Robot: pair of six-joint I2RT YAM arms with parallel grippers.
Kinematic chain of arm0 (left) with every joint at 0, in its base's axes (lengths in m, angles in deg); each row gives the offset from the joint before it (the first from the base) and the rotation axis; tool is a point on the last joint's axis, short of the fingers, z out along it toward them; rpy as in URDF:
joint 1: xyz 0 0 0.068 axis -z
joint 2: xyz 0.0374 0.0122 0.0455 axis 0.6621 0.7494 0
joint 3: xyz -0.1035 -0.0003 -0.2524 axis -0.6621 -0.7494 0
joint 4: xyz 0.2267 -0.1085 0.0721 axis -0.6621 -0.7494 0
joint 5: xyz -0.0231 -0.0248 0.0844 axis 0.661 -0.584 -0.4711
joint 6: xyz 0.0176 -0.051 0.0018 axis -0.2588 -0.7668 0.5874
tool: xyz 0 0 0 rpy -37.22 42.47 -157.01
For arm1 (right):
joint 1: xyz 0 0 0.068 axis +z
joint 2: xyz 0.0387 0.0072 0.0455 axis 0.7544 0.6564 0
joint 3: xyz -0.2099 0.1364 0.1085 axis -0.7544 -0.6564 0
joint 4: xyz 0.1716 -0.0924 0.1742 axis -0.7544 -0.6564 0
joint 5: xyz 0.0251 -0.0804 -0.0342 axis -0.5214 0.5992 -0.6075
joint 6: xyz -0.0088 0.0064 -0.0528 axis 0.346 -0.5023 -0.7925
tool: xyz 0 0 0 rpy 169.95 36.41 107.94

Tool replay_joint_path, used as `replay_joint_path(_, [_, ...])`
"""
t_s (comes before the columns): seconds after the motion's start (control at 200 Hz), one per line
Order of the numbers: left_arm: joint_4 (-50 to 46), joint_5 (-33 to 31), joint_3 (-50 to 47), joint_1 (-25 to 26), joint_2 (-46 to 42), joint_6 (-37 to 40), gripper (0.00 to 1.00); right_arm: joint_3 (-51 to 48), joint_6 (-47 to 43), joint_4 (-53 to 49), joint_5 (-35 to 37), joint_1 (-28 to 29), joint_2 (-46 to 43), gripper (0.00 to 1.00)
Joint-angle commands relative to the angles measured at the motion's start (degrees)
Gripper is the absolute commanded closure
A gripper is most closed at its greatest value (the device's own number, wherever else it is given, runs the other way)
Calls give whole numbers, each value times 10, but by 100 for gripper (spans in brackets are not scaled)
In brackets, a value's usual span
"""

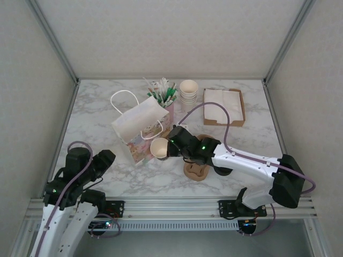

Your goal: Pack the takeout coffee

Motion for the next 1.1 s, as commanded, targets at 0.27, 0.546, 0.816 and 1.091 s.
replay_joint_path(0.27, [45, 51, -61, 36, -4, -30, 44, 10, 19, -41, 6, -23, 0, 100])
replay_joint_path(0.546, [68, 34, -71, 43, -21, -35, 43, -46, 42, -66, 5, -27, -50, 100])
replay_joint_path(0.816, [66, 46, -70, 45, -24, -22, 42, -58, 55, -62, -18, -32, -49, 99])
replay_joint_path(1.091, [56, 38, -79, 45, -30, -23, 41, -56, 62, -88, -19, -37, -43, 86])
